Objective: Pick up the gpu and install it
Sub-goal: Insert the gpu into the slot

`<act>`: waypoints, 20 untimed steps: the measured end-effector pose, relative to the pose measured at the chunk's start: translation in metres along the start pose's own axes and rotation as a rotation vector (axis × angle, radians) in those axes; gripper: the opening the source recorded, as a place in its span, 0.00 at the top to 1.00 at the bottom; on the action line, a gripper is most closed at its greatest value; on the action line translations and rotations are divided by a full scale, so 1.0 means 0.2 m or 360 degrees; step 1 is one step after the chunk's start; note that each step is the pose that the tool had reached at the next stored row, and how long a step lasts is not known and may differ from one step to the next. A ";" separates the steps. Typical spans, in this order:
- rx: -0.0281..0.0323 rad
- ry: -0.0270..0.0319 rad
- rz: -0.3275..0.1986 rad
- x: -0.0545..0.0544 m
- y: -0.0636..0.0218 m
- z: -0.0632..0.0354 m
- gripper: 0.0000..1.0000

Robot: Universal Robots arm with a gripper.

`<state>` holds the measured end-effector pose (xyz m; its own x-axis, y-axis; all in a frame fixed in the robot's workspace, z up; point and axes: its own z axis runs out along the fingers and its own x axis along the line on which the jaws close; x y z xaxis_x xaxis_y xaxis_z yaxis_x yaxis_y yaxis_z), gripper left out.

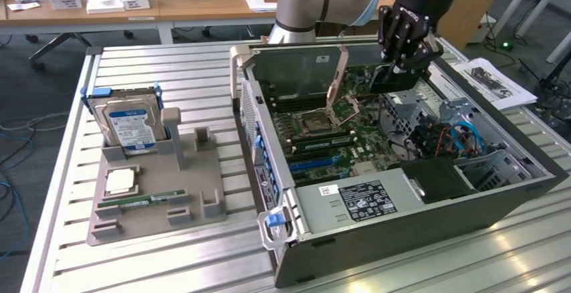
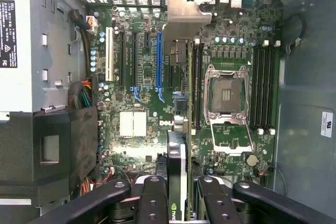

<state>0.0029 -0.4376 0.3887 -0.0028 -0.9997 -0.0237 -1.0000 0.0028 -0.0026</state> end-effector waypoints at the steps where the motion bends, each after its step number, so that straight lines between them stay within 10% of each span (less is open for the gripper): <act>1: 0.00000 -0.00001 0.0000 0.00 0.000 0.001 0.73; 20: -0.00001 0.00002 0.0000 0.00 0.000 0.042 0.73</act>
<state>0.0029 -0.4375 0.3804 -0.0027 -0.9997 -0.0236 -1.0000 0.0028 -0.0025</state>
